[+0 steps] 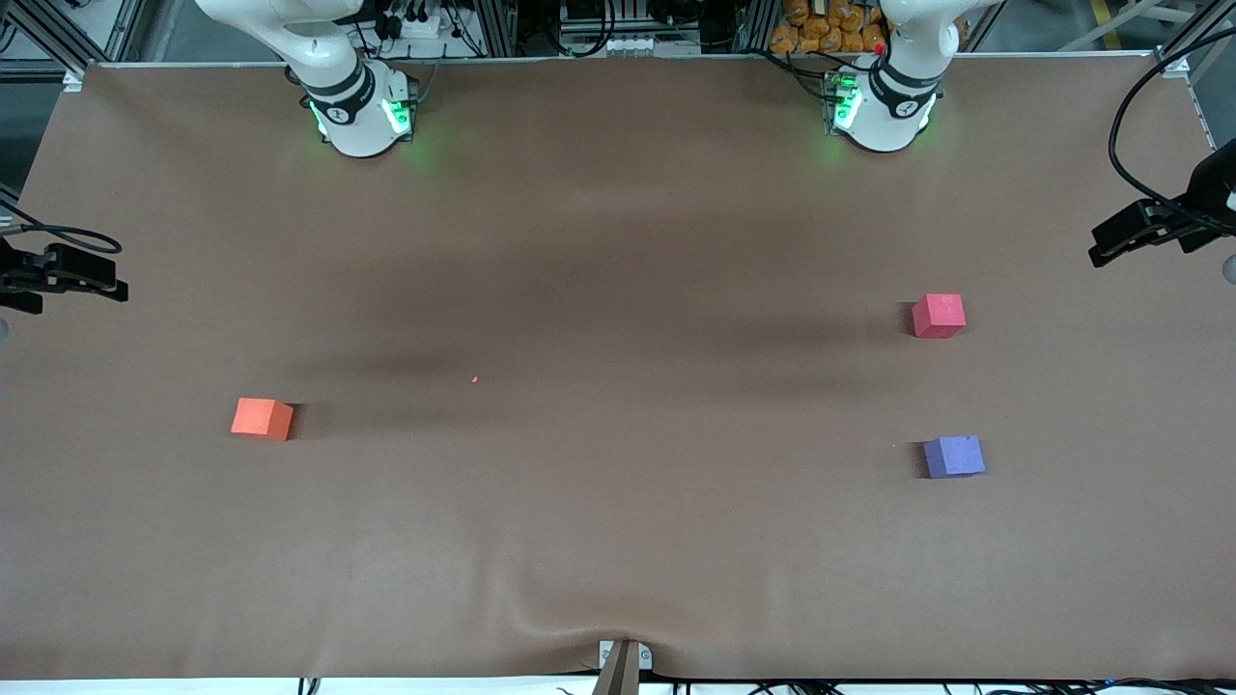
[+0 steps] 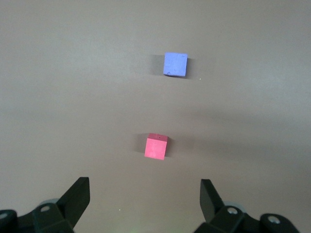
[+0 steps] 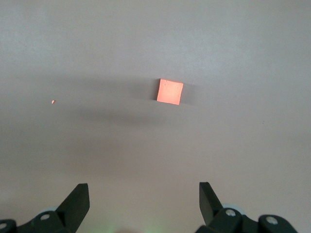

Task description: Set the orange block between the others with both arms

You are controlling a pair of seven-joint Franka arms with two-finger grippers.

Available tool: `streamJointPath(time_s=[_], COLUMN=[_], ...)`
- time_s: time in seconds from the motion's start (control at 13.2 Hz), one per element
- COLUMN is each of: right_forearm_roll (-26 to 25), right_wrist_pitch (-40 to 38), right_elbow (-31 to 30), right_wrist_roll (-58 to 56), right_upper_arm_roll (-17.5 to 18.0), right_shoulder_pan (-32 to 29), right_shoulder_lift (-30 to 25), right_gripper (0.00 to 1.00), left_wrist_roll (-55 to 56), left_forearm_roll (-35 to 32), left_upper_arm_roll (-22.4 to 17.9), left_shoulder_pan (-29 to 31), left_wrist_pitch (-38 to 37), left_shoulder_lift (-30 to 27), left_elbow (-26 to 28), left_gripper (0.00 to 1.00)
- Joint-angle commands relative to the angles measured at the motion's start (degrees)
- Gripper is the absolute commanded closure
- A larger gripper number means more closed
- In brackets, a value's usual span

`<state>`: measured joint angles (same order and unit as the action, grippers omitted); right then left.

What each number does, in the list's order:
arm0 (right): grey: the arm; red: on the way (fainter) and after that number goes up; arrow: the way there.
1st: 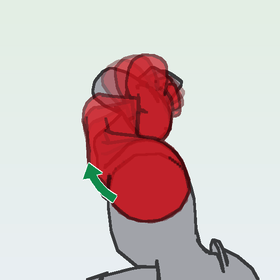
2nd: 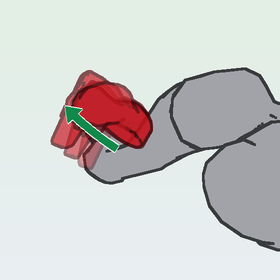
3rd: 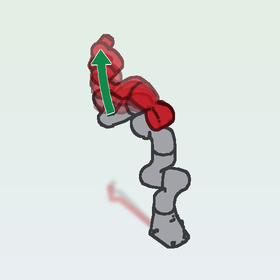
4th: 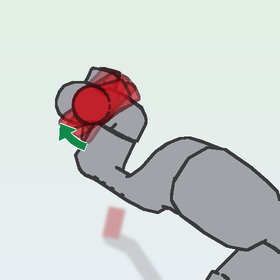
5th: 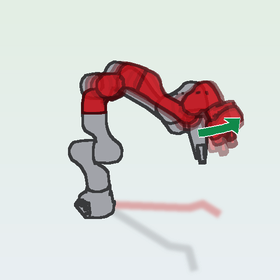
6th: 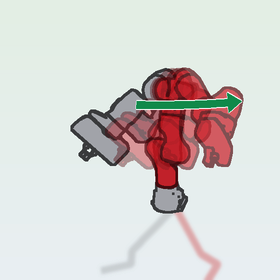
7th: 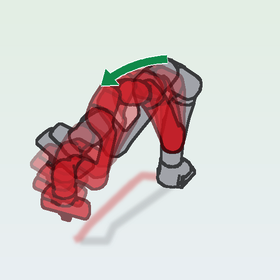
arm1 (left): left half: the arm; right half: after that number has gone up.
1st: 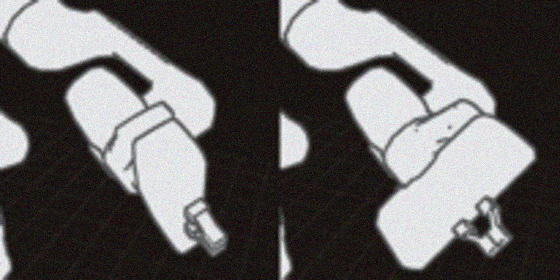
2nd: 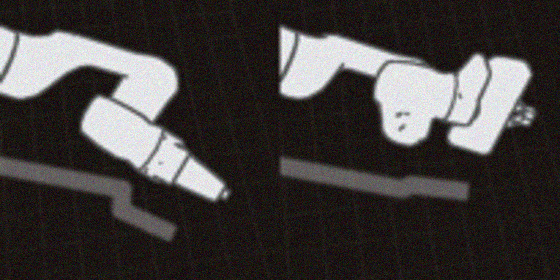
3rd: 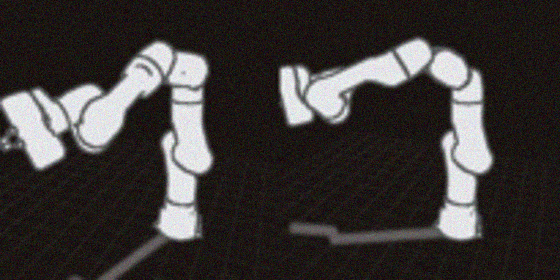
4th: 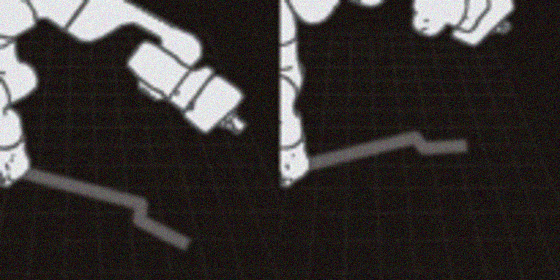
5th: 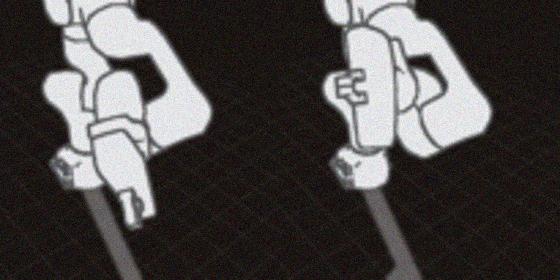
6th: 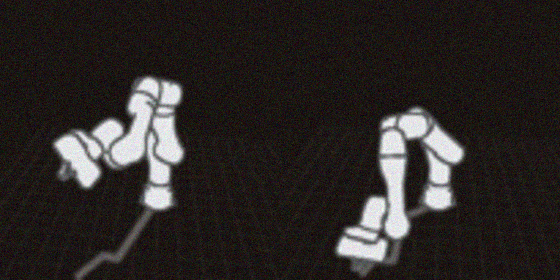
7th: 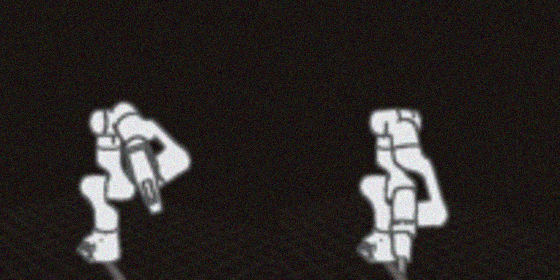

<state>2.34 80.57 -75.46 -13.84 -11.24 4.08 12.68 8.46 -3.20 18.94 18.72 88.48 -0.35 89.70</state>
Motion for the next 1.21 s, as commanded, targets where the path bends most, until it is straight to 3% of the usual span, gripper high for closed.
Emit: streamJointPath(time_s=[0.0, 1.14], right_forearm_roll=[0.82, 0.82], right_wrist_pitch=[-0.15, -2.52], right_elbow=[-0.22, 0.23], right_wrist_roll=[1.45, 1.36], right_upper_arm_roll=[0.16, 0.16], right_shoulder_pan=[0.05, 0.32], right_shoulder_lift=[-1.60, -2.66], right_gripper=[0.00, 0.00], left_wrist_roll=[-1.52, -2.48], left_forearm_roll=[-0.14, 0.65], left_upper_arm_roll=[0.04, 0.22], left_shoulder_pan=[0.27, 0.01], left_wrist_pitch=[-0.06, 0.11], left_shoulder_lift=[0.52, 0.09], left_elbow=[-1.19, -1.90], left_gripper=[0.00, 0.00])
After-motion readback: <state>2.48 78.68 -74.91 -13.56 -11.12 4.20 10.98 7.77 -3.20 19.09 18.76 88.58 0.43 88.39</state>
